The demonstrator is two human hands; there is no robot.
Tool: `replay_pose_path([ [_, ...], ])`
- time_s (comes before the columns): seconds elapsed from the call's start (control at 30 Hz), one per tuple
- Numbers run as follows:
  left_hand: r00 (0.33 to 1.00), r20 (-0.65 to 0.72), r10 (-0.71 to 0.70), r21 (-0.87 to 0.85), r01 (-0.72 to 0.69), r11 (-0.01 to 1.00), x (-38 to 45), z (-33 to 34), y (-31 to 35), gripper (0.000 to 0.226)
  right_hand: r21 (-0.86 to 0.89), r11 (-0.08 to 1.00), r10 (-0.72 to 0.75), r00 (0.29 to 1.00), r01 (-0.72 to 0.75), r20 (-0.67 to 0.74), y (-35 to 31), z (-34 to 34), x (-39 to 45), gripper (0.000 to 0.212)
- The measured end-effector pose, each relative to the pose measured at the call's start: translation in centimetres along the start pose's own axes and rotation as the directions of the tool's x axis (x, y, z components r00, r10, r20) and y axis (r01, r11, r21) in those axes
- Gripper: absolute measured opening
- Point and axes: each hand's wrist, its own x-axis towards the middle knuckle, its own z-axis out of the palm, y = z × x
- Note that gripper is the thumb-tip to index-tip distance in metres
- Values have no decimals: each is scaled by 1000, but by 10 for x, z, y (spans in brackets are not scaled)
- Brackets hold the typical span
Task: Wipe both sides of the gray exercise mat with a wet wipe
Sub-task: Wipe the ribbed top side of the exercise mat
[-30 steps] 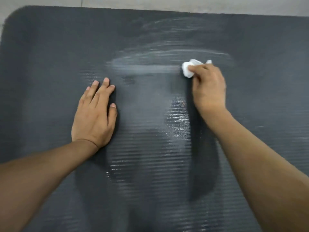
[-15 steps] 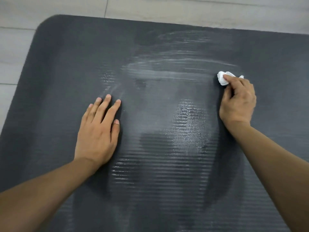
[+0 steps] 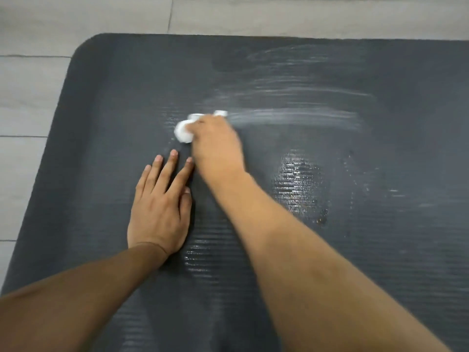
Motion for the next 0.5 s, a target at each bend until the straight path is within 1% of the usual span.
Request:
replay_pose_path([
  [0.03,1000,0,5,-6,-5,1000,0,0,-1,54,3,998,-68,997,67,39,-13,7,-1,24],
  [0.07,1000,0,6,-8,-6,1000,1,0,-1,54,26,993,-114,992,113,51,-9,4,-7,22],
  [0.1,1000,-2,6,-6,-6,1000,1,0,-1,55,58,989,-135,991,133,16,12,-4,-14,22],
  [0.13,1000,-6,6,-3,-6,1000,1,0,0,55,65,993,-94,995,95,-23,40,-17,-23,23],
  [0.17,1000,-13,4,-4,-4,1000,1,-1,1,55,26,1000,-7,996,9,-84,72,-37,-35,25],
  [0.2,1000,-22,0,-5,0,1000,2,-1,1,55,-33,991,122,979,-129,-161,109,-60,-50,27],
  [0.23,1000,-28,-4,-6,4,1000,1,-1,1,55,-52,953,279,932,-298,-230,145,-87,-66,30],
  [0.27,999,-32,-6,-8,6,1000,1,0,0,55,-40,884,437,856,-465,-277,174,-113,-83,32],
  [0.3,999,-36,-10,-14,9,1000,1,0,0,55,-21,805,556,768,-592,-318,193,-132,-94,35],
  [0.33,999,-40,-14,-19,13,1000,1,0,0,55,0,741,631,696,-672,-342,202,-136,-97,36],
  [0.37,999,-41,-16,-21,15,1000,2,1,0,55,24,725,648,670,-688,-363,201,-129,-92,35],
  [0.4,999,-40,-15,-19,14,1000,2,1,0,55,68,743,637,672,-666,-377,187,-117,-83,31],
  [0.43,999,-37,-13,-19,12,1000,2,1,0,55,104,784,599,703,-611,-384,169,-102,-73,25],
  [0.47,999,-34,-12,-20,11,1000,3,1,1,55,118,852,513,771,-509,-377,145,-83,-63,21],
  [0.5,999,-31,-10,-21,9,1000,3,1,1,56,102,920,389,849,-379,-358,117,-60,-55,20],
])
